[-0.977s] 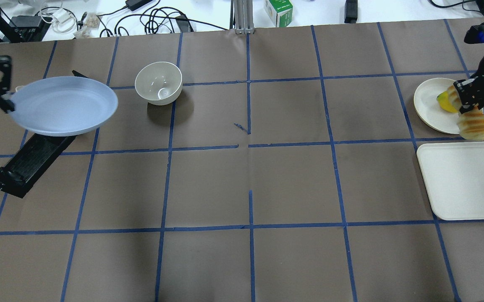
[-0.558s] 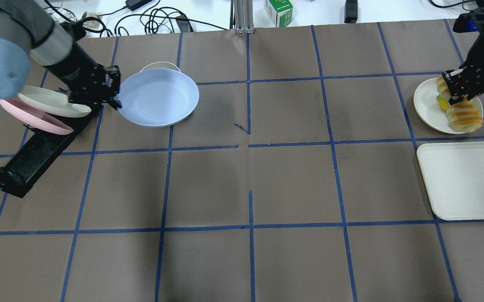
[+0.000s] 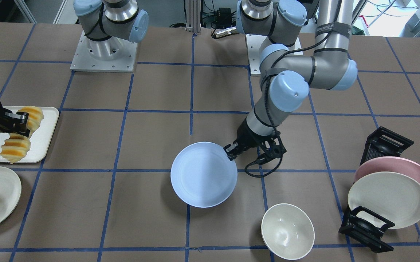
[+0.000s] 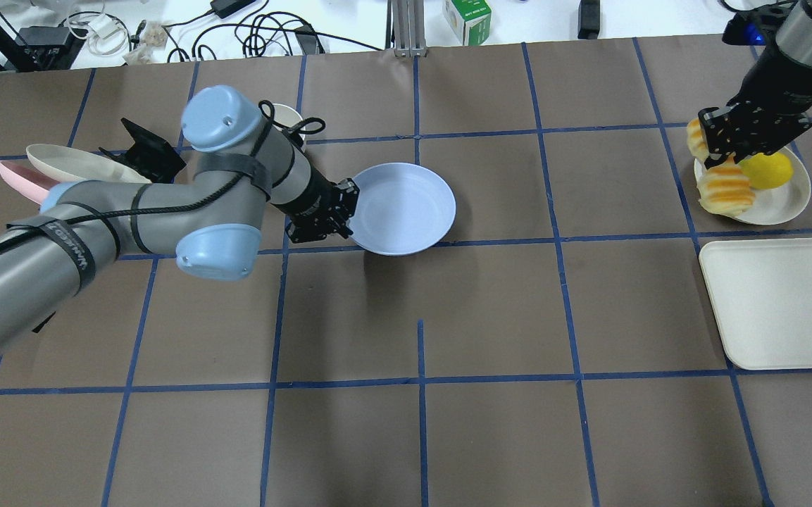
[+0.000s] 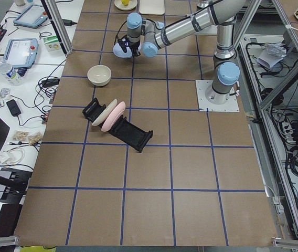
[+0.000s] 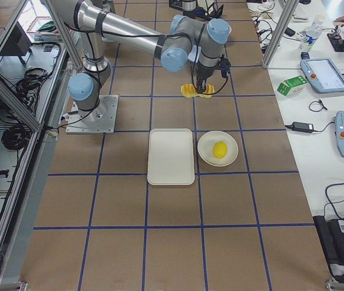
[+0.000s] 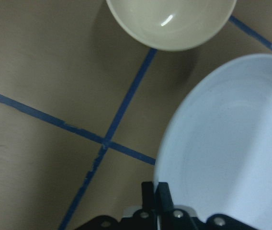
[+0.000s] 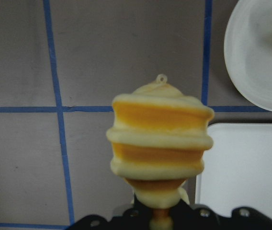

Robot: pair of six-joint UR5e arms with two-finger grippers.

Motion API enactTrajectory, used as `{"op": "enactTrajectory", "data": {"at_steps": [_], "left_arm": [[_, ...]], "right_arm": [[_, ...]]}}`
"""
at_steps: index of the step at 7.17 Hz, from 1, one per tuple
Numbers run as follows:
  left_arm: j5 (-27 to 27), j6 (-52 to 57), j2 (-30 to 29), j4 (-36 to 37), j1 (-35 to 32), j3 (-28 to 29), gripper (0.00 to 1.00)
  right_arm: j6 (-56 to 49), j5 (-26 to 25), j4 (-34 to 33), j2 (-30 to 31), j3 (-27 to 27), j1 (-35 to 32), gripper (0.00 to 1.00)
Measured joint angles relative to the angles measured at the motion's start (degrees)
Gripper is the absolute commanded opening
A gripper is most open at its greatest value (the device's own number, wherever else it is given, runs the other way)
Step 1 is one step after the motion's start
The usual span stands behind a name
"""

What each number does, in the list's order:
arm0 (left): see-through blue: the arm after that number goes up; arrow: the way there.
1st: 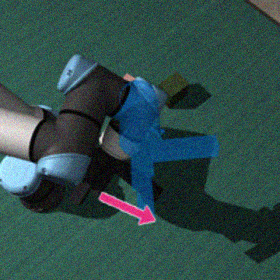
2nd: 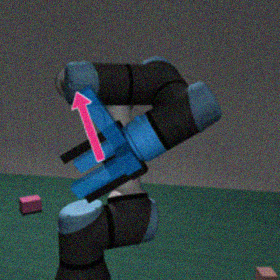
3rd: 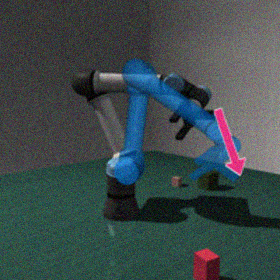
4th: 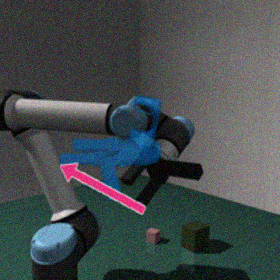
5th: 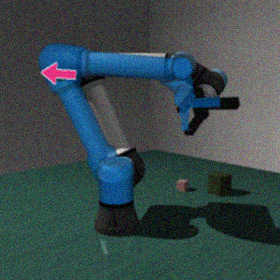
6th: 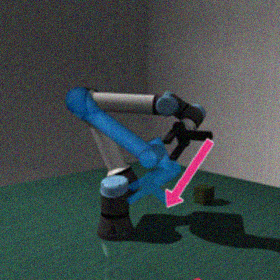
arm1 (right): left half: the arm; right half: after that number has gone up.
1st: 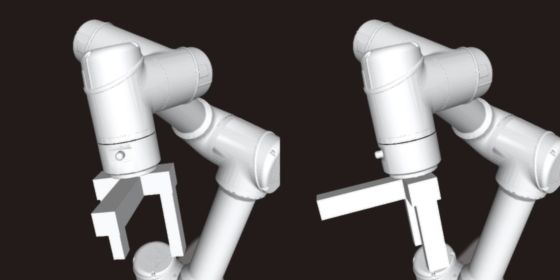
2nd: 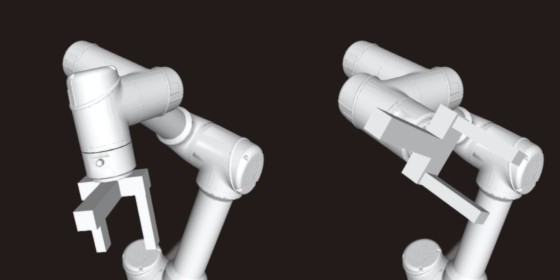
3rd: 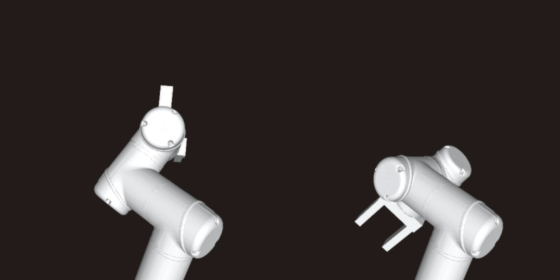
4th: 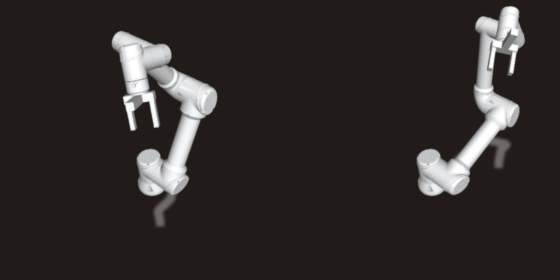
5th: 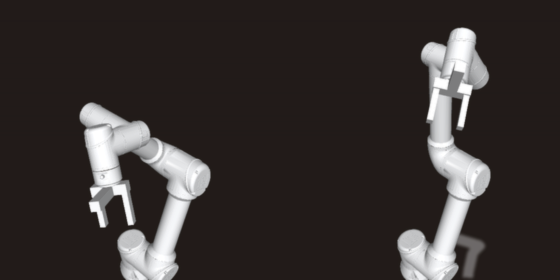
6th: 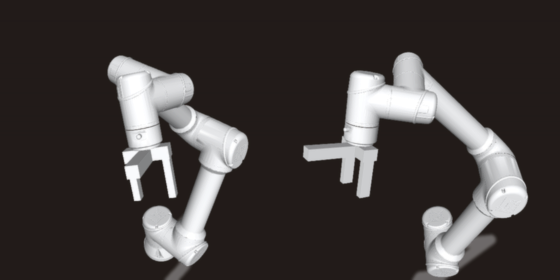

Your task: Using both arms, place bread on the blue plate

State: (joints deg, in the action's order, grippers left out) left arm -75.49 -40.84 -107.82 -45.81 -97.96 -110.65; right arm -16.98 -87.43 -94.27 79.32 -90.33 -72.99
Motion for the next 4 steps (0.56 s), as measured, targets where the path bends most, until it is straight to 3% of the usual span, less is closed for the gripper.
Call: {"op": "enactTrajectory", "data": {"at_steps": [1,4], "left_arm": [[0.0,-1.1,-1.0,1.6,-1.3,-0.7,0.37],[-0.1,-1.6,-1.6,2.7,-2.1,-0.6,0.54]], "right_arm": [[2.7,2.3,-0.2,-0.5,0.0,-2.3,0.0],[11.6,5.4,-1.2,-2.1,-0.5,-9.8,0.0]]}}
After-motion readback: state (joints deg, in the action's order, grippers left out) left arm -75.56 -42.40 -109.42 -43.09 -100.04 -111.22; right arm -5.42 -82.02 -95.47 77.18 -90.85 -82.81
